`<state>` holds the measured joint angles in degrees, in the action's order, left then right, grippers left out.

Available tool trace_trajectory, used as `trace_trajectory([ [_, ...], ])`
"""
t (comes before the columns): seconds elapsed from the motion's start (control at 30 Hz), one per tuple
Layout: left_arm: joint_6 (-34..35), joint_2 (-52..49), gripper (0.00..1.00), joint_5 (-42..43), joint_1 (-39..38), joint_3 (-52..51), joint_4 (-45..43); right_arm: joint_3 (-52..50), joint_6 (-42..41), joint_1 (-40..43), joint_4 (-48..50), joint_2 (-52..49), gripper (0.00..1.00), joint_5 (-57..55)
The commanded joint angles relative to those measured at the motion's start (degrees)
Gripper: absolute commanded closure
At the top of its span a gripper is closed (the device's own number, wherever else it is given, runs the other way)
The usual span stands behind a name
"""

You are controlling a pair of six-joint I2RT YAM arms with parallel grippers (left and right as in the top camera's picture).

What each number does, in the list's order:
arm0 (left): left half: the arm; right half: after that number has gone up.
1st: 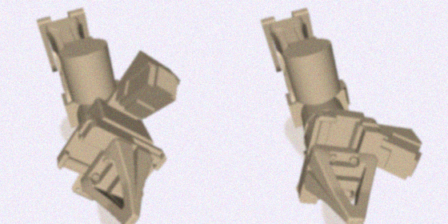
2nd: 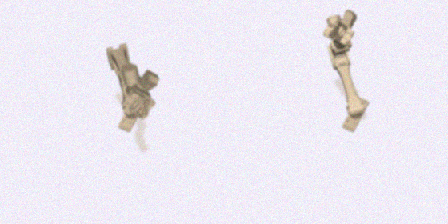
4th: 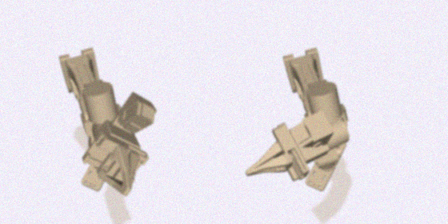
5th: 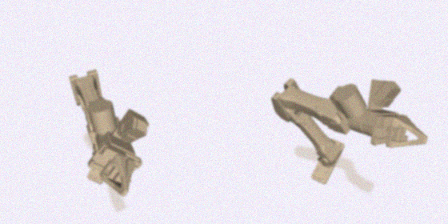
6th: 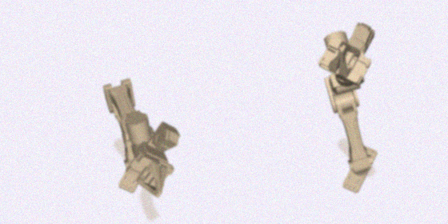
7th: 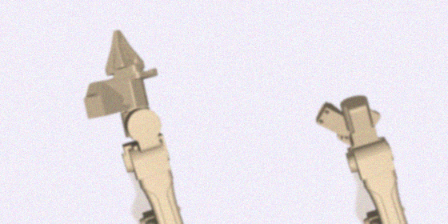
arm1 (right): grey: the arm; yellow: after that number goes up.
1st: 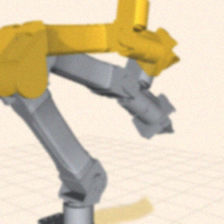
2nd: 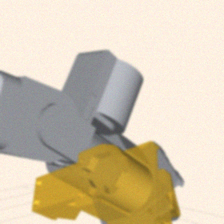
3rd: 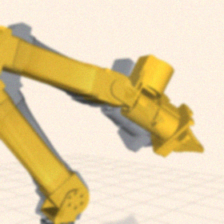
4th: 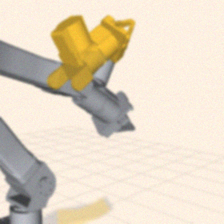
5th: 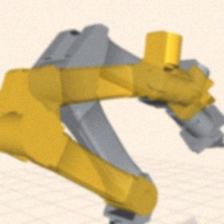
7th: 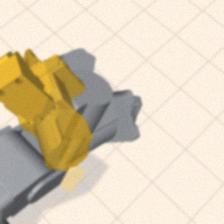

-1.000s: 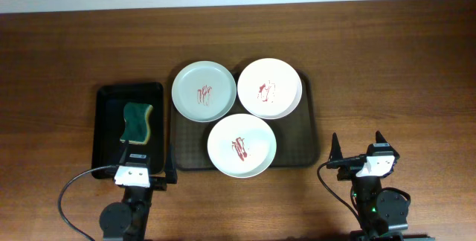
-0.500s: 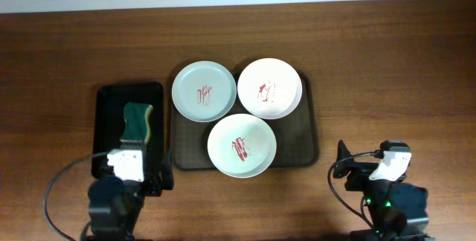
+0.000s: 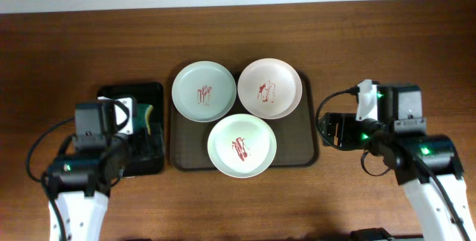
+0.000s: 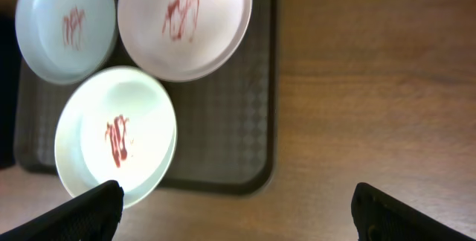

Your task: Clean dirty plates on tray and stack at the side

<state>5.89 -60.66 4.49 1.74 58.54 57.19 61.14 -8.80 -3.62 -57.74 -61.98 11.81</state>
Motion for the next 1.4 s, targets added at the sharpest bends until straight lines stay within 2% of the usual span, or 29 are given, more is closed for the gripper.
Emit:
trace_trajectory([
  [0.0,-0.3,-10.8,0.01,-3.3,5.7,8.5,0.1,0.7,1.5,-2.5,0.2,-2.4,0.01,1.9],
  [0.07,-4.5,-21.4,0.0,-5.0,5.9,13.7,-0.1,0.7,1.4,-4.9,1.5,-3.0,0.01,1.6],
  [0.17,-4.5,-33.5,0.03,-5.8,5.9,14.3,-5.2,0.7,1.4,-5.8,2.1,-3.0,0.01,1.1],
  [0.23,-4.5,-38.7,0.11,-7.9,5.9,14.3,-6.5,0.7,1.4,-5.7,2.1,-3.0,0.01,1.1],
  [0.33,-4.4,-47.0,0.16,-10.3,5.9,14.3,-7.5,0.7,1.4,-5.7,2.2,-3.0,0.01,1.1],
  [0.37,-4.4,-48.5,0.31,-10.1,5.9,14.3,-7.5,0.7,1.4,-5.7,2.2,-3.0,0.01,1.0],
  [0.4,-4.4,-49.9,0.4,-8.8,5.9,14.3,-7.5,0.7,1.4,-5.8,2.2,-3.0,0.01,1.1],
  [0.47,-4.4,-51.1,0.49,-7.4,5.9,14.3,-7.5,0.7,1.4,-5.7,2.2,-3.0,0.01,1.0],
  [0.5,-4.4,-51.6,0.62,-6.8,5.9,14.3,-7.3,0.7,1.5,-5.7,2.2,-3.0,0.01,1.0],
  [0.53,-4.4,-51.7,0.8,-6.8,5.9,14.3,-6.9,0.7,1.4,-5.7,2.3,-3.0,0.01,1.0],
  [0.57,-4.4,-51.7,0.92,-6.8,5.9,14.3,-6.8,0.7,1.5,-5.7,2.2,-3.0,0.01,1.0],
  [0.6,-4.2,-51.1,1.0,-6.8,5.9,15.6,-4.7,0.7,1.4,-5.7,2.2,-3.1,0.01,0.4],
  [0.8,-2.7,-42.2,1.0,-6.8,5.9,19.8,-0.3,0.7,2.6,-7.8,2.3,-5.6,0.01,1.1],
  [0.93,-1.2,-42.5,1.0,-6.8,5.9,13.8,-1.7,0.7,2.6,-12.2,2.5,-12.0,0.0,1.6],
  [1.07,-1.2,-42.5,0.98,-6.8,5.9,6.1,-7.7,0.7,2.5,-17.0,5.6,-21.8,0.16,1.7],
  [1.17,-1.2,-42.5,1.0,-6.1,5.9,5.2,-7.7,0.7,2.3,-18.6,9.1,-26.3,0.26,1.7],
  [1.2,-1.2,-42.1,1.0,-4.7,5.9,5.7,-6.9,0.7,2.3,-18.6,10.8,-28.0,0.31,1.7],
  [1.23,-1.2,-40.6,1.0,-3.8,5.9,7.3,-5.0,0.7,2.3,-18.6,12.6,-29.7,0.44,1.7],
  [1.3,-1.2,-36.4,1.0,-3.8,5.9,9.7,-3.6,0.7,2.3,-18.6,15.1,-32.5,0.56,1.7],
  [1.37,-1.2,-30.9,1.0,-3.8,5.9,10.1,-3.5,0.7,2.3,-18.6,16.7,-35.8,0.61,6.2],
])
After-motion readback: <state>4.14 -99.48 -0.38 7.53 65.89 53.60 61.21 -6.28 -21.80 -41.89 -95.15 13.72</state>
